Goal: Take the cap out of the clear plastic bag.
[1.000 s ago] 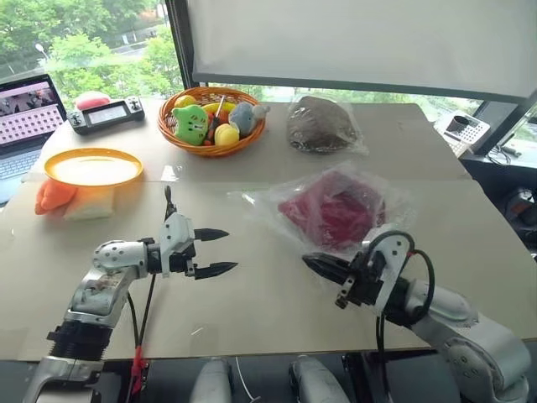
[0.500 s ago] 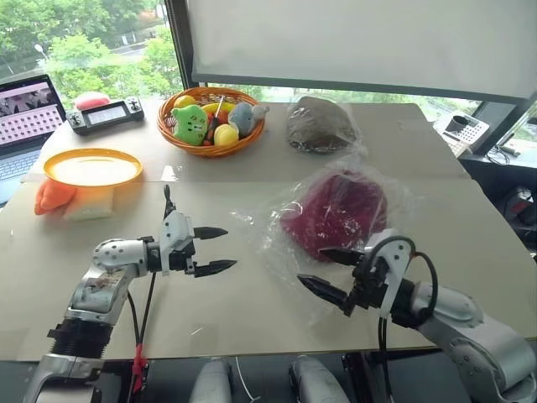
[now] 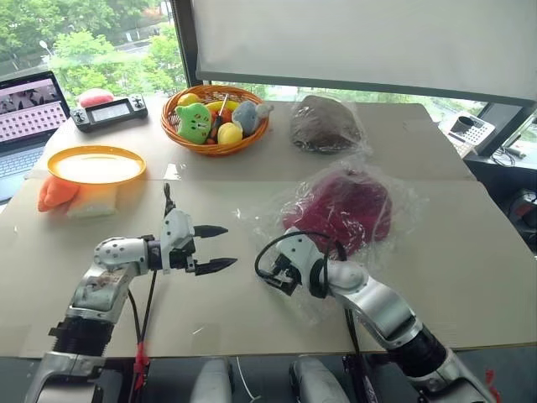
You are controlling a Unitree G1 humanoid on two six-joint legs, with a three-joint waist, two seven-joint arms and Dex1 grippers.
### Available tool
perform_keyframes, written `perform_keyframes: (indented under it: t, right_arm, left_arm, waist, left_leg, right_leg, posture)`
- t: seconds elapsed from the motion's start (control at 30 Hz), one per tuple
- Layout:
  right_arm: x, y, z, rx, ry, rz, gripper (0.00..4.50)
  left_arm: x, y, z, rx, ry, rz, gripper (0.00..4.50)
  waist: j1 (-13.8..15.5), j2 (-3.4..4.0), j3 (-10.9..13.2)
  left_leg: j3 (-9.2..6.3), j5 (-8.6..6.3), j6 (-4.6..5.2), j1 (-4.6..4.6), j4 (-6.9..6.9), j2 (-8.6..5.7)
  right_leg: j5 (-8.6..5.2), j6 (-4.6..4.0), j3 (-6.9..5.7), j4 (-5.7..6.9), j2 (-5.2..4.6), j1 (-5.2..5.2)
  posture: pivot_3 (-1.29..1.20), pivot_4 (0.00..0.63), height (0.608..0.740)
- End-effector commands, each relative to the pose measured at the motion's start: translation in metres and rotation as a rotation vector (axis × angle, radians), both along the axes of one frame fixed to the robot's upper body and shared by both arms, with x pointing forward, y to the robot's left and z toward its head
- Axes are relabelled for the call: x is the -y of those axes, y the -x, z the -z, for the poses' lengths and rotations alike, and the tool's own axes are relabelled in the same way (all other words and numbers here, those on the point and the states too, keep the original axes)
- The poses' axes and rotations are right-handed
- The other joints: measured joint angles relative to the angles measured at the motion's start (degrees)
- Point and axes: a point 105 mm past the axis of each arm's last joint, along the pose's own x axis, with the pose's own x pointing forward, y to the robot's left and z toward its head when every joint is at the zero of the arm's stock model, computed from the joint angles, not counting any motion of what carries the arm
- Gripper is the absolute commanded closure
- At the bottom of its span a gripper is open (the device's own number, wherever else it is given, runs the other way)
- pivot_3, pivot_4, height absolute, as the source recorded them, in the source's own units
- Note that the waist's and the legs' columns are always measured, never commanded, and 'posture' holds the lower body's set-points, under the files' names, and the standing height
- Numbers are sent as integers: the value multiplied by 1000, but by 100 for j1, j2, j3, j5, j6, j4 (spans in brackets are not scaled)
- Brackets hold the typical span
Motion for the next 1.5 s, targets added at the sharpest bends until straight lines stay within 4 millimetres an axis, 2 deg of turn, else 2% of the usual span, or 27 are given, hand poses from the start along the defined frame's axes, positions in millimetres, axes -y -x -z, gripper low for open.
perform_keyframes:
  t: [0.03,0.23,0.43,0.67,0.8,0.83,1.0,1.03,1.13,1.2,1.27,1.43,1.5]
  right_arm:
    - [24,-12,-27,233,143,80,21]
    - [41,-6,-51,359,207,160,21]
    - [51,1,-43,314,221,221,21]
    - [86,1,-35,251,236,430,21]
    - [95,0,-36,251,249,474,969]
    - [96,0,-36,253,251,478,1433]
    - [94,-1,-42,263,202,481,3044]
    - [92,-1,-42,260,188,478,3484]
    - [86,-5,-47,236,84,482,4479]
    - [82,-7,-52,214,-6,486,4479]
    - [79,-10,-58,226,-25,469,4479]
    - [57,-14,-85,179,-229,393,4479]
    - [50,-14,-91,138,-301,372,4479]
  left_arm:
    - [-1,3,-12,44,7,2,646]
    - [0,5,-12,38,9,4,646]
    - [2,5,-12,32,8,14,646]
    - [3,2,-13,33,11,24,646]
    - [4,2,-13,32,11,29,646]
    - [5,2,-13,31,12,30,646]
    - [8,1,-12,32,18,36,646]
    - [10,1,-12,33,24,38,646]
    - [19,3,-15,32,48,48,646]
    - [26,6,-18,10,91,53,646]
    - [34,9,-21,-25,144,53,646]
    - [64,17,-16,-270,300,-15,646]
    - [76,13,-12,-380,364,-63,646]
  waist:
    - [20,0,0]
    - [-8,0,0]
    - [-16,0,0]
    - [-10,0,0]
    - [-27,0,0]
    - [-29,0,0]
    - [-24,0,0]
    - [-23,0,0]
    - [-23,0,0]
    - [-27,0,0]
    - [-27,0,0]
    - [-46,0,0]
    - [-41,0,0]
  left_leg:
    - [0,0,0,0,1,0]
    - [1,1,-1,0,4,1]
    - [1,1,-1,-3,5,0]
    - [1,1,-1,-2,8,0]
    - [1,1,-1,-1,8,0]
    - [1,1,-1,-1,8,0]
    - [1,1,-1,-1,8,0]
    - [1,1,-1,-1,8,0]
    - [1,1,-1,-1,8,0]
    - [0,1,-1,-1,8,0]
    - [0,1,-1,-2,8,0]
    - [-2,1,-1,0,11,1]
    - [-6,0,-1,6,11,0]
  right_leg:
    - [0,0,-1,1,0,0]
    - [0,1,1,4,2,-3]
    - [0,1,2,3,1,-3]
    - [0,1,2,4,1,-2]
    - [0,1,2,3,1,-2]
    - [0,1,2,4,1,-2]
    - [0,1,2,3,1,-2]
    - [0,2,3,3,1,-1]
    - [0,2,2,4,1,-1]
    - [1,2,2,4,2,0]
    - [1,3,2,4,2,1]
    - [3,6,3,7,3,4]
    - [3,6,1,8,3,12]
  posture:
    - [0,150,740]
    - [0,150,740]
    - [0,150,740]
    - [0,150,740]
    - [0,150,740]
    - [0,150,740]
    - [0,150,740]
    - [0,150,740]
    - [0,150,740]
    - [0,150,740]
    - [0,150,740]
    - [0,150,740]
    - [0,150,740]
